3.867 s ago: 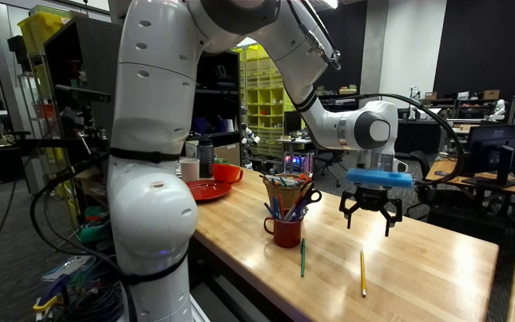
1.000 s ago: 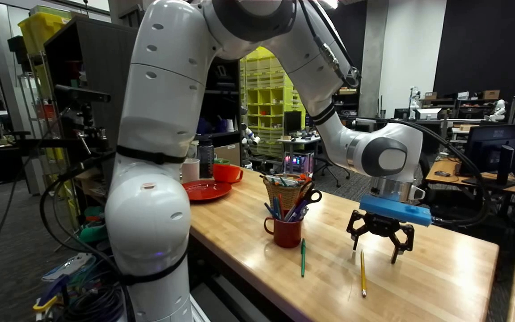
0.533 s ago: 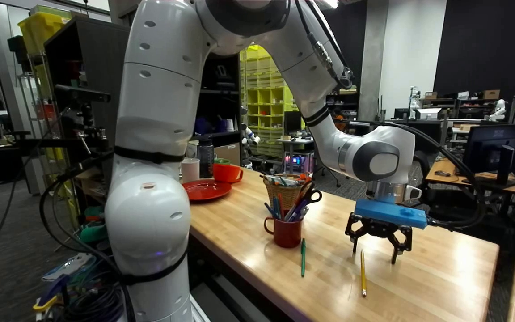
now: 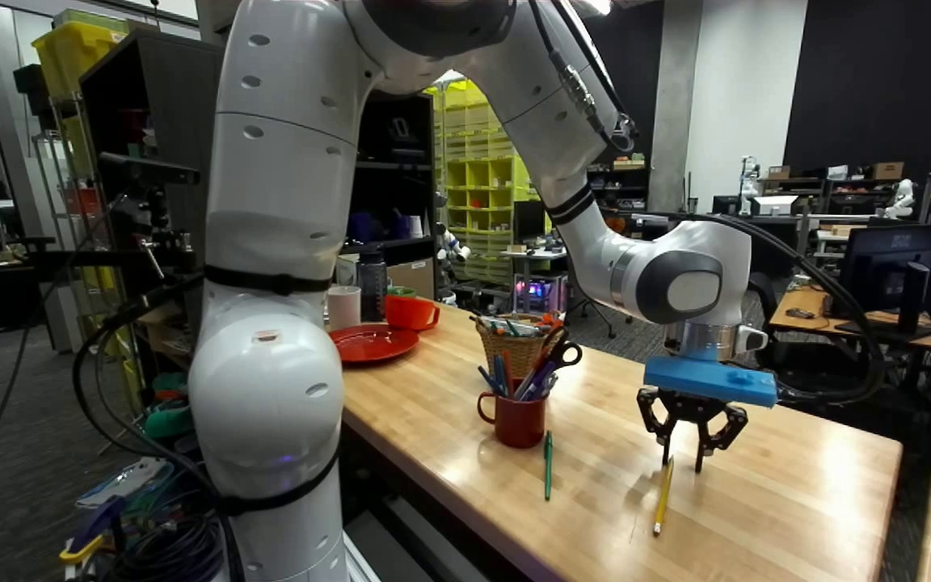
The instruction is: Remove the green pen from the red mug then put the yellow pencil in the mug.
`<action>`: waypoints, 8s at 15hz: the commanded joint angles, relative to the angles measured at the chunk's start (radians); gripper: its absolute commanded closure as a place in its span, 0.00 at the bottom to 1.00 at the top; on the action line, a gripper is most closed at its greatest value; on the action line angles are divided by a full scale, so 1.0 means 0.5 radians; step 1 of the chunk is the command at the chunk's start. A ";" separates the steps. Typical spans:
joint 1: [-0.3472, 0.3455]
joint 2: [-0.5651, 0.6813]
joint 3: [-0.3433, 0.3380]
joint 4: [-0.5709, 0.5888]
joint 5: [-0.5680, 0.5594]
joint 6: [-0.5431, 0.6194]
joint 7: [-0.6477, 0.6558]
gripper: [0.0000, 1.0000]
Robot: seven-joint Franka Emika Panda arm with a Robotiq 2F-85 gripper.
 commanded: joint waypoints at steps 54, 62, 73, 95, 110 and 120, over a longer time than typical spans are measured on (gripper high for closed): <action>0.472 -0.877 0.229 -0.117 2.424 0.520 -1.845 0.98; 0.459 -1.350 0.272 -0.435 2.383 0.502 -1.614 0.98; 0.425 -1.775 0.294 -0.769 2.314 0.463 -1.259 0.98; 0.497 -1.715 -0.068 -0.958 2.522 0.048 -1.441 0.98; 0.303 -1.327 -0.123 -0.900 2.672 -0.483 -1.782 0.98; 0.173 -1.026 -0.133 -0.784 2.642 -0.687 -1.905 0.98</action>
